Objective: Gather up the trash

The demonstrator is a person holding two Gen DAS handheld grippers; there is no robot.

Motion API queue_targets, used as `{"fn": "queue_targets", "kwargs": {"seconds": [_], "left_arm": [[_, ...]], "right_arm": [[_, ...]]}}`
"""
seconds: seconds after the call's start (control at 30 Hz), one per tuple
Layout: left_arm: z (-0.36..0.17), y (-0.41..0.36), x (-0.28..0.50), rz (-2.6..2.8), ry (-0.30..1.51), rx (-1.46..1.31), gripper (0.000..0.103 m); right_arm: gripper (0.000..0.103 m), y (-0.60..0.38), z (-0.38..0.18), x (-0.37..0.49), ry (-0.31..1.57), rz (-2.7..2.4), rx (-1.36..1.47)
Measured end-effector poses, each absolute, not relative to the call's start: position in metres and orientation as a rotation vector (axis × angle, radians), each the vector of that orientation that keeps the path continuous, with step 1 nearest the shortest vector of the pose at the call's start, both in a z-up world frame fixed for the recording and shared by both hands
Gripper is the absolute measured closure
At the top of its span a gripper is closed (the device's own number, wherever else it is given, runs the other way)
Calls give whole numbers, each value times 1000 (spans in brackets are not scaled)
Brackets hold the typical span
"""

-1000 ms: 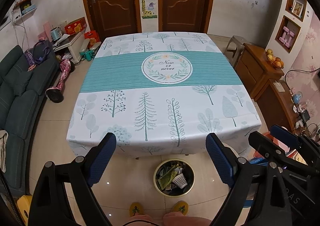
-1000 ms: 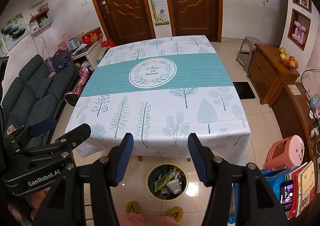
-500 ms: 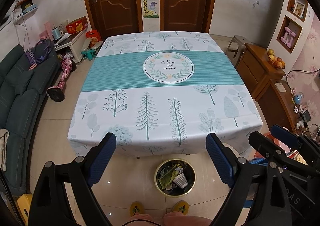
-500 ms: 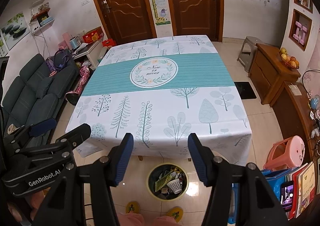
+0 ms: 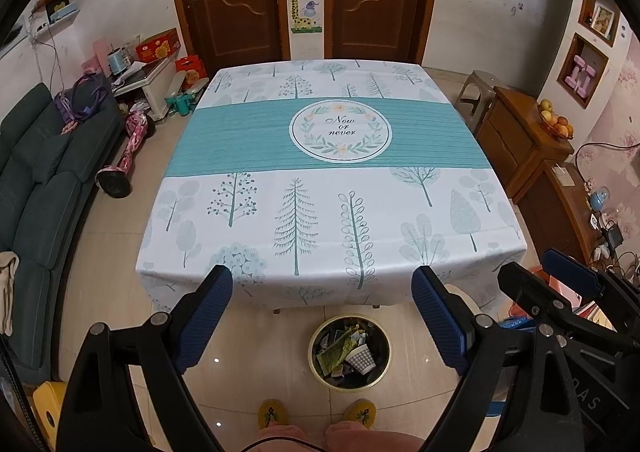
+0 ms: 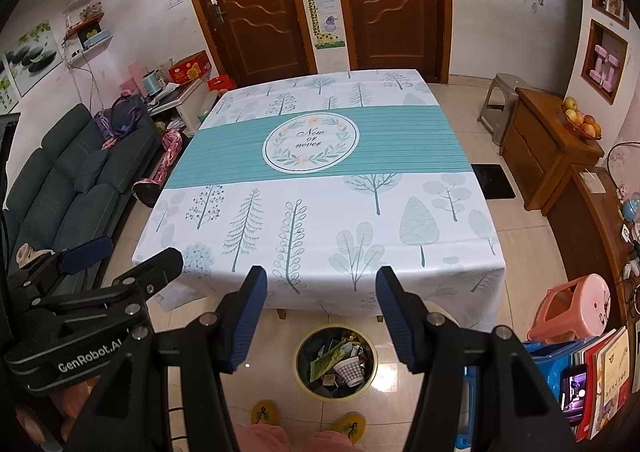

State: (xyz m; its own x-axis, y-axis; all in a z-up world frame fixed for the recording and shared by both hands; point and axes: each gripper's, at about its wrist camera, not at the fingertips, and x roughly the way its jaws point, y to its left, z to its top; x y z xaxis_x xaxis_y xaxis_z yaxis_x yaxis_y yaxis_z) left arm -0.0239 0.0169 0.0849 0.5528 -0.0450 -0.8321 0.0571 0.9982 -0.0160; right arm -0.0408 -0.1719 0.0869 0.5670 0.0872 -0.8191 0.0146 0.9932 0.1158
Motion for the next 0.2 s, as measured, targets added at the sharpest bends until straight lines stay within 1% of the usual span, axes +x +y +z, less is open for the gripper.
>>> {"fn": "queue_targets", "kwargs": {"seconds": [0.2], "left_arm": [[83, 16, -24, -50, 992, 9, 13]], "right_arm": [[46, -169, 84, -40, 974, 57, 111]]}}
